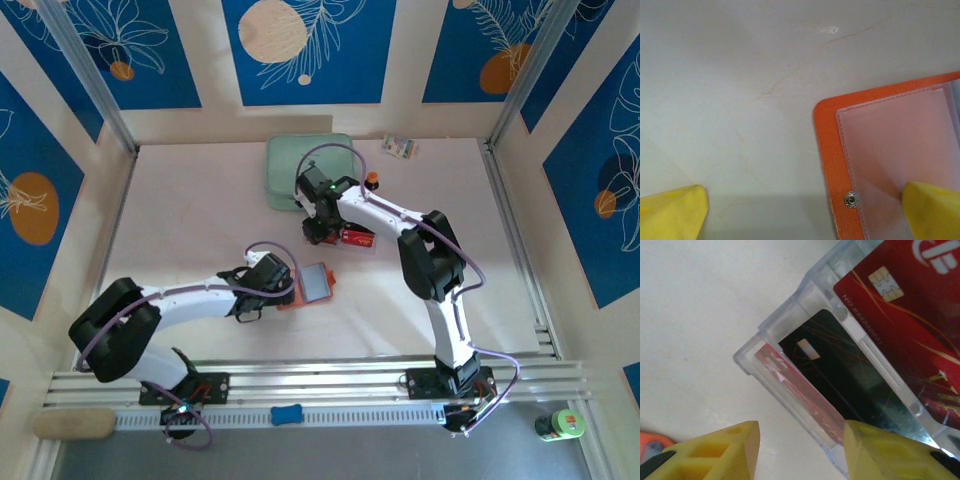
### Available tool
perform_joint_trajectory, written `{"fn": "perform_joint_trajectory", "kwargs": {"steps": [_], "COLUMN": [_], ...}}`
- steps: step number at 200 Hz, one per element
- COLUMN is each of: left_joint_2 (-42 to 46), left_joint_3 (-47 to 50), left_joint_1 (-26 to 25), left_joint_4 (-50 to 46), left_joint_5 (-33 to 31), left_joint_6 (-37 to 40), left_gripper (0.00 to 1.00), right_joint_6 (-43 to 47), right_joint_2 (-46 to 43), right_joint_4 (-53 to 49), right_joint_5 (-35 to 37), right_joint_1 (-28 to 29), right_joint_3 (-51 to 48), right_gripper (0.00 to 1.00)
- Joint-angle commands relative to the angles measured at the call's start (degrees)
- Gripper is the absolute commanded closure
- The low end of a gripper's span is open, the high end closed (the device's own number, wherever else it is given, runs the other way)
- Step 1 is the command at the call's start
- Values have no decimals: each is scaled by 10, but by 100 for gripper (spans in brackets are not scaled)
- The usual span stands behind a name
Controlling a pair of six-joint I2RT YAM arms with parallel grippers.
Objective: Put the credit cards into the card holder
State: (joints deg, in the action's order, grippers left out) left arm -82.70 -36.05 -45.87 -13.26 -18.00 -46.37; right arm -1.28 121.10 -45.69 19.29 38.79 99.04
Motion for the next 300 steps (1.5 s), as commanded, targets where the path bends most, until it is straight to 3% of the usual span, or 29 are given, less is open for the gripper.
{"fn": "perform_joint_trajectory", "kwargs": {"steps": [1,27,117,176,300], "left_joint_2": [-8,-9,-15,-17,-19], "left_joint_3": [-8,-8,-9,-6,-4], "left_joint_1": [4,4,4,4,3], "left_joint_4": [26,28,35,38,44], "left_joint_5": [12,11,15,17,18], "left_joint_6": [8,8,9,9,8], "left_gripper": [0,0,0,0,0], "right_joint_6": [17,21,74,125,110], "right_joint_2": [13,6,-38,-16,-8], "right_joint_4": [-3,1,38,61,71], "right_joint_5": [21,25,70,90,68], "right_joint_1": [6,9,18,16,16], "right_joint_3": [12,-3,-19,-23,-72], "right_gripper": [55,61,58,58,60]}}
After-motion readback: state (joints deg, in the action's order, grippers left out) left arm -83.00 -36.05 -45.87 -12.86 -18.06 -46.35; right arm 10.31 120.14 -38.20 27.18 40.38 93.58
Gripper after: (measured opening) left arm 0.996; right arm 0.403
